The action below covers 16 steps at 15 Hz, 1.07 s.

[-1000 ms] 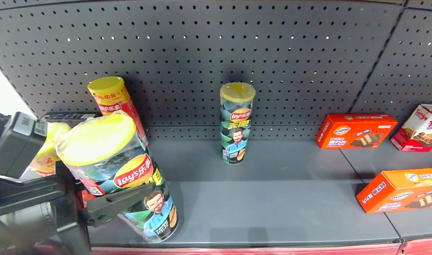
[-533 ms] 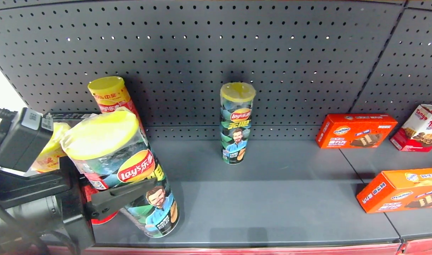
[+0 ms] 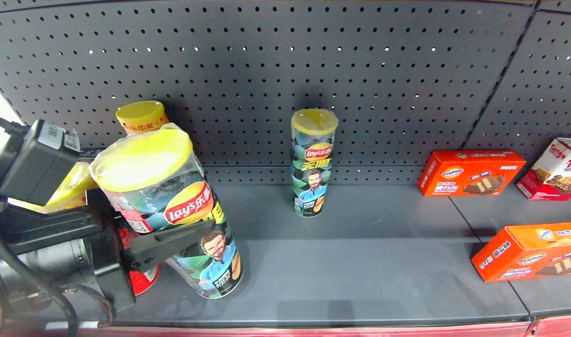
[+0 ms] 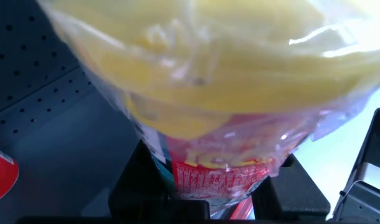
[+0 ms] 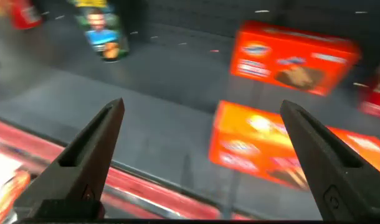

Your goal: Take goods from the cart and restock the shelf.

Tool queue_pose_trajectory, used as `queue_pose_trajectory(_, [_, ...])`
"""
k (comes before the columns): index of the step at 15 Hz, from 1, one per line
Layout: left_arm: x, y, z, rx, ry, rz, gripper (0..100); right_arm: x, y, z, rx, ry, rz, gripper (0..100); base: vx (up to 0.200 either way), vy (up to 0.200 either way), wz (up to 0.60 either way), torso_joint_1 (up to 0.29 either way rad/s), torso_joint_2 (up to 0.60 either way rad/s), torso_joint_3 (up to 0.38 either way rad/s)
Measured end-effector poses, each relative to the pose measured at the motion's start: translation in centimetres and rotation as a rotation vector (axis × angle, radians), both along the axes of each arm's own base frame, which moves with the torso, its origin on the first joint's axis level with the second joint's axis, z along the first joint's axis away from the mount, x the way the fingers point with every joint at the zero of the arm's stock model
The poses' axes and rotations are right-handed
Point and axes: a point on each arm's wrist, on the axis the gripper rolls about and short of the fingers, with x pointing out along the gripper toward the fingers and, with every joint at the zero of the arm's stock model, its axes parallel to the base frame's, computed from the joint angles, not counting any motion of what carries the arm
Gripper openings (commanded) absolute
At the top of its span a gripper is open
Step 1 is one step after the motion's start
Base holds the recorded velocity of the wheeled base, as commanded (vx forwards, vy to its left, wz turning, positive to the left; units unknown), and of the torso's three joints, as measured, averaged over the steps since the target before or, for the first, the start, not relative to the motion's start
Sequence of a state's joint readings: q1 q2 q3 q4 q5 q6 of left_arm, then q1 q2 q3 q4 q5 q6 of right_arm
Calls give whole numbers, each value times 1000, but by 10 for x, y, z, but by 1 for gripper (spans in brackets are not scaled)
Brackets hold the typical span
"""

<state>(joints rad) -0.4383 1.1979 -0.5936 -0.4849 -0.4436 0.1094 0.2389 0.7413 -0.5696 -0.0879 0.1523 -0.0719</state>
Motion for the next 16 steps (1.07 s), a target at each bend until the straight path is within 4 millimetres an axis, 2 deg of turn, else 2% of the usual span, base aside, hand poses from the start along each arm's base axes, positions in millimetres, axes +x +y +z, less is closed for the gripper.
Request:
queue_pose_trajectory(5, [1,-2,0,18,38,-8,0,66,31,15,35,14,130,100,0,0,0,0,0,0])
queue_pose_trajectory(11, [2,-2,1,18,39,-5,0,162,68,7,-21,-61,323,100,0,0,0,0,0,0])
queue_pose_trajectory(13, [3,-3,2,16,36,-7,0,191,83,16,-24,-97,404,100,0,0,0,0,0,0])
queue_pose_trajectory(16, [4,-3,5,10,29,-6,0,223,102,19,-21,-101,523,100,0,0,0,0,0,0])
